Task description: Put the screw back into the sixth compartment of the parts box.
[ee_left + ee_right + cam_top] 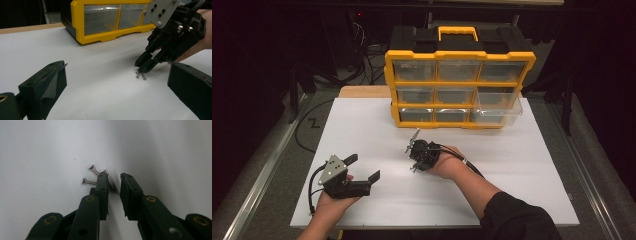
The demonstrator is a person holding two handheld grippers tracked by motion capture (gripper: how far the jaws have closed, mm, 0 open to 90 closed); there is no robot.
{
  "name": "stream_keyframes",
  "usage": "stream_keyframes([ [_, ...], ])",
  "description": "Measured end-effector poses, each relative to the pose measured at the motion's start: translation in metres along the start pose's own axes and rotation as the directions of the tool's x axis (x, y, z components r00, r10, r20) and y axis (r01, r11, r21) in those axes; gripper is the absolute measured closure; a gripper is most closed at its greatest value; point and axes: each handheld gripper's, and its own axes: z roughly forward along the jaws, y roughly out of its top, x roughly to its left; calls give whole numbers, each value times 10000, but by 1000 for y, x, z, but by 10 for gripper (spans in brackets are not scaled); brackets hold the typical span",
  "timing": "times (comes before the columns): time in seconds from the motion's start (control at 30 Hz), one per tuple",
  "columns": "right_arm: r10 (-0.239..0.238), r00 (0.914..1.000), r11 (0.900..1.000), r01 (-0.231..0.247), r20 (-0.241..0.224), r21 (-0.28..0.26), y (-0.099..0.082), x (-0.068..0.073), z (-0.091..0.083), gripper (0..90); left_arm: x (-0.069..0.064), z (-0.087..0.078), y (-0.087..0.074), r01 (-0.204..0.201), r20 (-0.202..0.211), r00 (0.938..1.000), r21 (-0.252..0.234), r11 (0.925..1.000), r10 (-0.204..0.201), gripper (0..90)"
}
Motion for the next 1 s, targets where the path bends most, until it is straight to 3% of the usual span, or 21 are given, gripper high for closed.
stream_keyframes([
  [0.27, -203, 9997, 9998, 202, -147, -59, 1, 2, -4, 800, 1, 0, 0, 12, -9, 10000, 7, 10000, -12, 30],
  [0.3, -274, 9992, 9993, 266, -294, -264, 1, 4, -5, 794, 0, 0, 0, 9, -13, 10000, 7, 10000, -9, 31],
  [0.47, -901, 9943, 9958, 889, -578, -236, 1, 7, -6, 737, 0, 0, 0, 20, -10, 10000, -2, 10000, -20, 31],
  [0.63, -1336, 9902, 9910, 1330, -411, -173, 2, 12, -2, 686, 0, -1, 0, 41, -12, 10000, -3, 10000, -41, 31],
  [0.87, -1618, 9862, 9868, 1615, -342, -118, 4, 15, -1, 718, 0, 0, 0, 85, 7, 10000, -29, 10000, -85, 32],
  [0.9, -1648, 9859, 9863, 1646, -285, -94, 3, 15, -1, 762, 0, 0, 0, 87, 10, 10000, -39, 10000, -87, 32],
  [1.0, -1748, 9842, 9846, 1746, -285, -73, 3, 15, -2, 784, 0, -1, 0, 93, 19, 10000, -45, 9999, -93, 32],
])
